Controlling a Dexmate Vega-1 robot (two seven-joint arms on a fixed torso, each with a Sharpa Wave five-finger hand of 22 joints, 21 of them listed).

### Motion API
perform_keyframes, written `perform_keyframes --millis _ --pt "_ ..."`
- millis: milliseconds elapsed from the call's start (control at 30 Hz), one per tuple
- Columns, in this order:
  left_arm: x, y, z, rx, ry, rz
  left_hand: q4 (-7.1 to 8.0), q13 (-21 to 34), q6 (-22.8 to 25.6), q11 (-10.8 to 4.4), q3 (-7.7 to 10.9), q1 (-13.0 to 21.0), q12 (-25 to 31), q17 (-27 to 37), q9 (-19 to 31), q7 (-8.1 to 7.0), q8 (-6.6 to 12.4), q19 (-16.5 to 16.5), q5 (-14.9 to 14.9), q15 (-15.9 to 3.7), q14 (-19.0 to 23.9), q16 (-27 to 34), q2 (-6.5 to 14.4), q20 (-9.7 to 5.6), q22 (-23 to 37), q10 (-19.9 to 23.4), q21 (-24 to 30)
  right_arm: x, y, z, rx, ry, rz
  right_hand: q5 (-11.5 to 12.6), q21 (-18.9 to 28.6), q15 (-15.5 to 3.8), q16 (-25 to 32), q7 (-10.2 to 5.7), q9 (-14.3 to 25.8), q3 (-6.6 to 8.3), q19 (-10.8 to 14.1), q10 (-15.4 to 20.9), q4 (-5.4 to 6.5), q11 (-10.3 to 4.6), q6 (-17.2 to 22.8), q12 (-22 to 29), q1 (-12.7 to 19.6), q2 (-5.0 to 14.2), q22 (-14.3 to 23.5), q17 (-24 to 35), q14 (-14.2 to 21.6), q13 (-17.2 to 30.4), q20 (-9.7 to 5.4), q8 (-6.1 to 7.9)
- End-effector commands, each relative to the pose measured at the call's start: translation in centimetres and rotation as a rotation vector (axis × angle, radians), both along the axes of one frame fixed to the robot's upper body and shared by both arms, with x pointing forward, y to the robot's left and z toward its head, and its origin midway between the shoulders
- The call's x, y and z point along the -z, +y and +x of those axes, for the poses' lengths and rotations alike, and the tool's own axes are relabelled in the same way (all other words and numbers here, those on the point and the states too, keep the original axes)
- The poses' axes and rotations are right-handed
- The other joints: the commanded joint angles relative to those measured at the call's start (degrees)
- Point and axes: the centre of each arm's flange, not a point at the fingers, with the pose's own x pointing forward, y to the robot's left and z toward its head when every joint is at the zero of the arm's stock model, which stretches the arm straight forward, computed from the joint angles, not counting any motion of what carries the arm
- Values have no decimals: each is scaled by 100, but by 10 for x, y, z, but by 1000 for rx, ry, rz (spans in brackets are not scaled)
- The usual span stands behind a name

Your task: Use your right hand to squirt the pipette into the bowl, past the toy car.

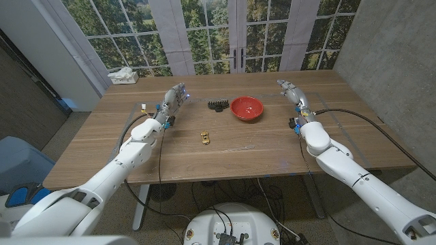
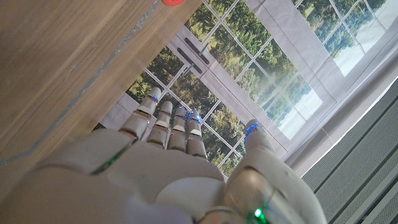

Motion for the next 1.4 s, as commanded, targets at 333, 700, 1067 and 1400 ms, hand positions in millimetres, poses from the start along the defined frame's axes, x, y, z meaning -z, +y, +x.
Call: perform_keyframes --millis 333,700,1067,1400 --pt "-1 -2 -4 -5 -11 3 -46 21 12 17 22 54 45 20 31 -12 25 -1 28 19 -86 33 448 55 7 -197 24 -8 12 -26 106 -9 -203 44 52 -10 42 -34 26 15 83 40 -50 2 26 23 75 -38 29 33 46 10 -18 -8" --pt "-1 -4 -6 -1 -23 7 -53 21 16 15 19 57 43 19 31 -6 23 4 30 18 -78 31 447 52 8 -191 23 -9 18 -42 151 -24 -287 49 51 -37 49 -52 28 29 89 53 -61 -21 27 21 100 -29 31 42 51 13 -33 -17" --pt "-1 -7 -9 2 -24 13 -58 21 16 13 14 59 41 19 31 -4 19 11 33 17 -76 27 446 57 8 -186 21 -5 22 -56 179 -24 -349 54 44 -81 51 -91 29 43 84 52 -69 -46 12 13 127 -18 32 56 38 16 -68 -33" --pt "0 -10 -12 8 -26 19 -63 21 16 10 11 60 37 19 32 -2 17 13 34 17 -72 25 444 62 8 -189 18 0 26 -70 213 -31 -397 55 45 -91 57 -107 31 49 92 67 -69 -57 4 13 139 -13 33 66 38 18 -73 -42"
